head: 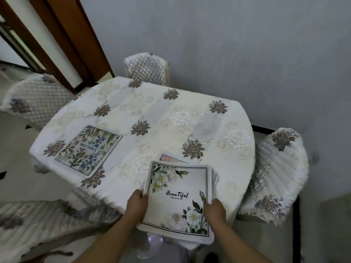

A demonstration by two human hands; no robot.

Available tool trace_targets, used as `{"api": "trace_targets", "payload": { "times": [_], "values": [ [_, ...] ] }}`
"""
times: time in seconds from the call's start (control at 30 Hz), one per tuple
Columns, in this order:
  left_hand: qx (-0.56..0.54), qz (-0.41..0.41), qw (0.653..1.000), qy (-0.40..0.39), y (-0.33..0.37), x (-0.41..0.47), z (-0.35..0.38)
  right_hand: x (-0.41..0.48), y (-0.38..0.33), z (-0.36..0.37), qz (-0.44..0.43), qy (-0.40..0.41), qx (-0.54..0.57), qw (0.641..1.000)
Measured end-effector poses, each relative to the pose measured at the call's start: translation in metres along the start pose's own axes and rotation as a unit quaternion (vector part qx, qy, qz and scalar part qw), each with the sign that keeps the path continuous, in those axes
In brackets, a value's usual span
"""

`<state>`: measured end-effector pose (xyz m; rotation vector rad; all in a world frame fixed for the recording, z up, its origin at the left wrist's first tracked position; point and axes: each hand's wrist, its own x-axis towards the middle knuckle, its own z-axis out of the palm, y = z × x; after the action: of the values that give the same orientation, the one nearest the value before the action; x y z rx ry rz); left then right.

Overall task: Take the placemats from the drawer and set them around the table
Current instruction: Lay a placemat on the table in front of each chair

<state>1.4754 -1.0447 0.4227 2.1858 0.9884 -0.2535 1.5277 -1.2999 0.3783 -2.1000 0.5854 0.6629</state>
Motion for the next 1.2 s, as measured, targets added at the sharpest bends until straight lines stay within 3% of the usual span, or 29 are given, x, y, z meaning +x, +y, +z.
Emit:
{"api": "trace_targets", "payload": {
  "times": [0.3, 0.53, 0.77, 0.93, 1.2],
  "values": [
    [-0.114, 0.074, 0.985, 0.111, 0.026, -0.057, -0.012, -0.019, -0.025, -0.063, -0.192, 0.112, 0.036, 0.974],
    [-0.187, 0.112, 0.969, 0.121, 0.090, -0.089, -0.018, -0.002, -0.069, -0.152, -0.308, 0.138, 0.016, 0.941],
    [-0.240, 0.128, 0.955, 0.118, 0.184, -0.099, 0.038, 0.073, -0.125, -0.264, -0.392, 0.133, -0.043, 0.909],
    [-0.273, 0.091, 0.948, 0.137, 0.247, -0.105, 0.096, 0.137, -0.165, -0.331, -0.447, 0.119, -0.103, 0.881],
    [-0.299, 0.051, 0.941, 0.151, 0.296, -0.092, 0.137, 0.206, -0.221, -0.342, -0.472, 0.058, -0.153, 0.866]
  ]
}}
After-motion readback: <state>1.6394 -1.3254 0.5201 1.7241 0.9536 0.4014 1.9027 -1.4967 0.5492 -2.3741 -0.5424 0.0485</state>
